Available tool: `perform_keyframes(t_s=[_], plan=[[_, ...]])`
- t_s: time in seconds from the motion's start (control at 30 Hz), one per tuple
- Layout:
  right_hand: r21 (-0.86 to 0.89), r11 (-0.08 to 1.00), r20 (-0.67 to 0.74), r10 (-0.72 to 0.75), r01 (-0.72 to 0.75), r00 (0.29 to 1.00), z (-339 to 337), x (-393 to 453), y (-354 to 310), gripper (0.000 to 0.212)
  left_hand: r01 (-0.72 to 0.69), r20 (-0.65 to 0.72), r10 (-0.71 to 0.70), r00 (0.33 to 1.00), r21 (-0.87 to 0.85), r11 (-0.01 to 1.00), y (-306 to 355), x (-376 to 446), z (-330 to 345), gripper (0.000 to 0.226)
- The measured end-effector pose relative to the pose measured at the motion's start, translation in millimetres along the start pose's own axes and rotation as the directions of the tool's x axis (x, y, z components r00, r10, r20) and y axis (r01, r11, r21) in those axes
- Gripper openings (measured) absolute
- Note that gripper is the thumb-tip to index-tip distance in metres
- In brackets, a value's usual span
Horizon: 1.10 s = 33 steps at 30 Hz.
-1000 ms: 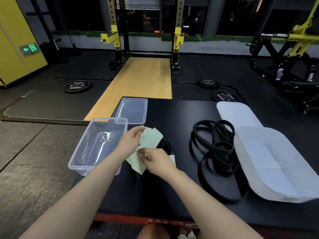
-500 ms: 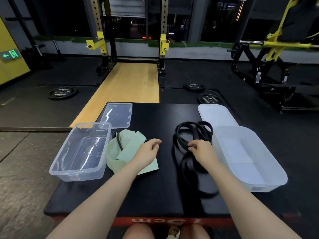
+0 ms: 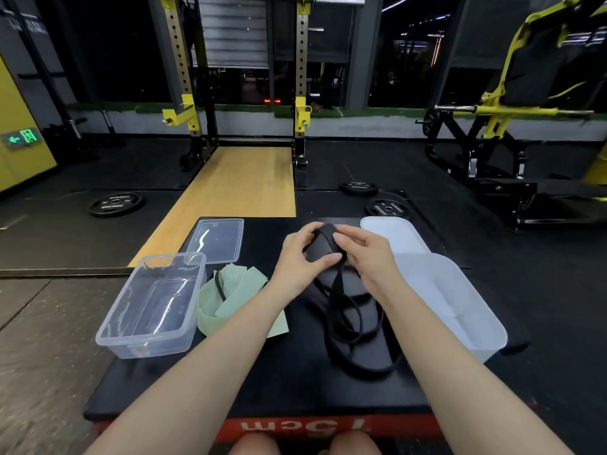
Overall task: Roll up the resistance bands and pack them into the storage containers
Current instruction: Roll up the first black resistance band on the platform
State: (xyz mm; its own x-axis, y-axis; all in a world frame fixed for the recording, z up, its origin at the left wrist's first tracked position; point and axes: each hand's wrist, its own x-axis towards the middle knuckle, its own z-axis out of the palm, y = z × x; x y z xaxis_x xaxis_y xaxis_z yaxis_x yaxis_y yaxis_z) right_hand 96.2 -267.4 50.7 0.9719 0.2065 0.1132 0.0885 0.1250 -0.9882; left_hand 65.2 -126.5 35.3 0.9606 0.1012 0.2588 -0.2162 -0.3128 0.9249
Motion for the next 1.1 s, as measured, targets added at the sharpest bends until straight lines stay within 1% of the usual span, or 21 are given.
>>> perform_keyframes(t_s=[0.1,0.17,0.23,0.3,0.33,0.43,0.53,0.73,0.83,0.87,1.0,1.1], plan=[[0.08,0.997,0.033,-0.013,0.011,0.999,-3,-3,-11,0.026,-0.045,0.002,0.045,0.999,0.069,0.997,18,2,-4,0.059],[0.104,0.994,0.042,-0.037,0.032,0.998,-3,-6,-20,0.028,-0.051,-0.004,0.051,0.999,0.076,0.996,27,2,-6,0.055],[0.102,0.993,0.027,-0.062,0.059,0.998,-1,-9,-29,0.027,-0.044,-0.02,0.046,0.999,0.087,0.995,35,3,-9,0.051],[0.063,0.994,0.018,-0.092,0.091,0.996,-1,-10,-35,0.026,-0.048,-0.01,0.049,0.999,0.093,0.995,40,4,-12,0.046],[0.051,0.993,0.014,-0.11,0.11,0.994,0,-10,-39,0.026,-0.05,0.009,0.05,0.999,0.059,0.997,42,5,-13,0.044],[0.048,0.983,-0.003,-0.179,0.179,0.984,3,-9,-49,0.027,-0.03,0.041,0.036,0.999,-0.124,0.992,55,6,-11,0.034],[-0.029,0.968,0.017,-0.249,0.25,0.968,4,-7,-58,0.028,-0.046,0.008,0.048,0.999,-0.155,0.987,68,9,-11,0.033],[-0.195,0.94,0.056,-0.275,0.281,0.96,-4,-12,-58,0.034,-0.091,-0.064,0.083,0.994,-0.124,0.988,83,16,-14,0.031],[-0.395,0.86,0.069,-0.323,0.323,0.944,-5,-14,-50,0.044,-0.103,-0.094,0.094,0.991,-0.099,0.99,90,19,-16,0.031],[-0.428,0.84,0.067,-0.339,0.334,0.938,-4,-15,-48,0.043,-0.114,-0.095,0.106,0.99,-0.088,0.99,92,19,-17,0.031],[-0.447,0.819,0.04,-0.383,0.36,0.923,0,-18,-48,0.029,-0.154,-0.091,0.155,0.984,0.023,0.988,97,20,-19,0.034],[-0.372,0.864,-0.008,-0.368,0.339,0.93,-1,-15,-50,0.025,-0.152,-0.102,0.167,0.981,0.136,0.979,98,25,-24,0.021]])
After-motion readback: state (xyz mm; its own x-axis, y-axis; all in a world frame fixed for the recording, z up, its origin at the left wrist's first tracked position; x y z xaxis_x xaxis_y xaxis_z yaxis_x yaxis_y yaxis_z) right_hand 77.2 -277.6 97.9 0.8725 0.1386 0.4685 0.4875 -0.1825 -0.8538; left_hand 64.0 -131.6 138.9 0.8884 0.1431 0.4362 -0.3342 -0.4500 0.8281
